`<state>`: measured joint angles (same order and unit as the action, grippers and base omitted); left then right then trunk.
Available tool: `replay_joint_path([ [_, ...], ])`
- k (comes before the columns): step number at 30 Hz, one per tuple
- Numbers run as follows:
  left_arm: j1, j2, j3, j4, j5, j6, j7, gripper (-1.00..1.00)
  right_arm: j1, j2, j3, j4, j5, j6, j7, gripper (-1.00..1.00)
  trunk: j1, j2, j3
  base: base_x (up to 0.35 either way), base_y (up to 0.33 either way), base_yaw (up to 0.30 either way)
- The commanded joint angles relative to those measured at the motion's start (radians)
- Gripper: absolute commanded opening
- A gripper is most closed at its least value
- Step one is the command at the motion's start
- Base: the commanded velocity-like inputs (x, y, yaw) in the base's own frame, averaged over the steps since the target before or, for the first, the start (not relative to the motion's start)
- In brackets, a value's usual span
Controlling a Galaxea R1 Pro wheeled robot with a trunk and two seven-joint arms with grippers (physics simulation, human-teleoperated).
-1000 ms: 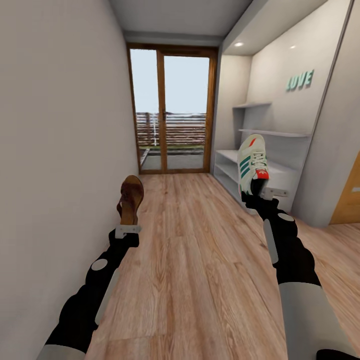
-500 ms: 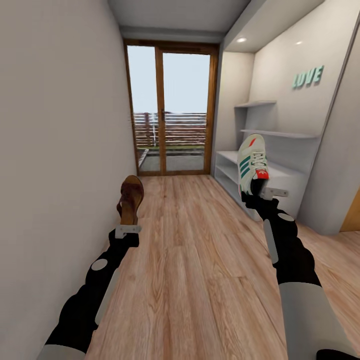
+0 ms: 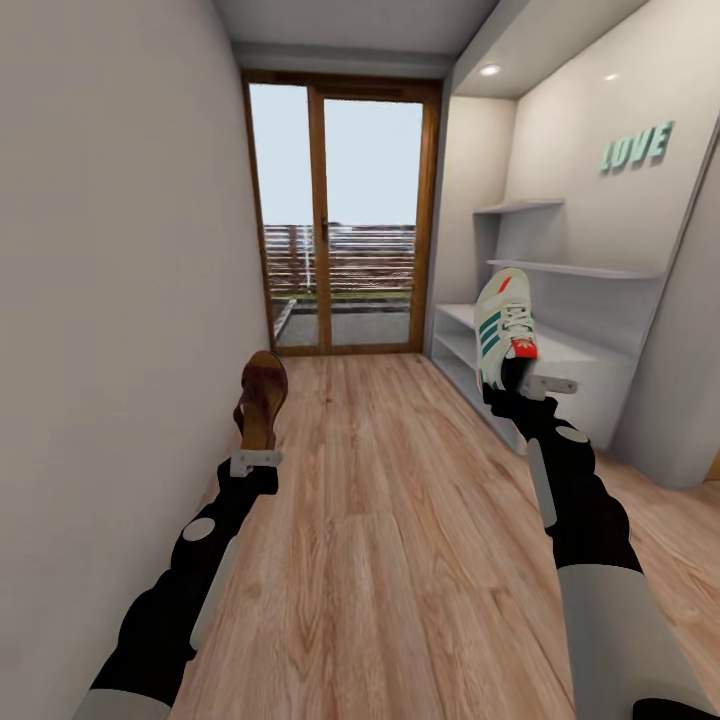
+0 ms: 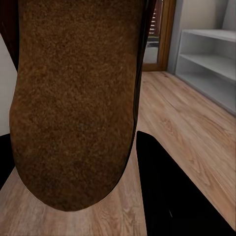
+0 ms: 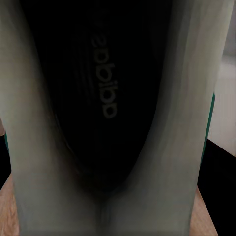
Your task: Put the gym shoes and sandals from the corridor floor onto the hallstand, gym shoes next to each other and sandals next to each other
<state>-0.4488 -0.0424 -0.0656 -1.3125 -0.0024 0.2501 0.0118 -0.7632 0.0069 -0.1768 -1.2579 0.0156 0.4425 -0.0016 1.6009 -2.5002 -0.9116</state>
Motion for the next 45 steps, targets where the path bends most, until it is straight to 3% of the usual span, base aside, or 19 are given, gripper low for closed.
replay_joint_path([
  [1, 0.000, 0.000, 0.000, -0.002, -0.004, 0.006, -0.001, -1.00, -0.001, 0.001, -0.001, -0.001, 0.001, 0.005, 0.000, -1.00, 0.000, 0.000, -0.001, 0.346, 0.000, 0.000],
  [45, -0.001, 0.000, 0.000, -0.002, -0.004, 0.006, -0.001, -1.00, -0.001, 0.001, -0.002, -0.003, 0.001, 0.005, -0.006, -1.00, 0.000, 0.000, -0.001, 0.346, 0.000, 0.000],
])
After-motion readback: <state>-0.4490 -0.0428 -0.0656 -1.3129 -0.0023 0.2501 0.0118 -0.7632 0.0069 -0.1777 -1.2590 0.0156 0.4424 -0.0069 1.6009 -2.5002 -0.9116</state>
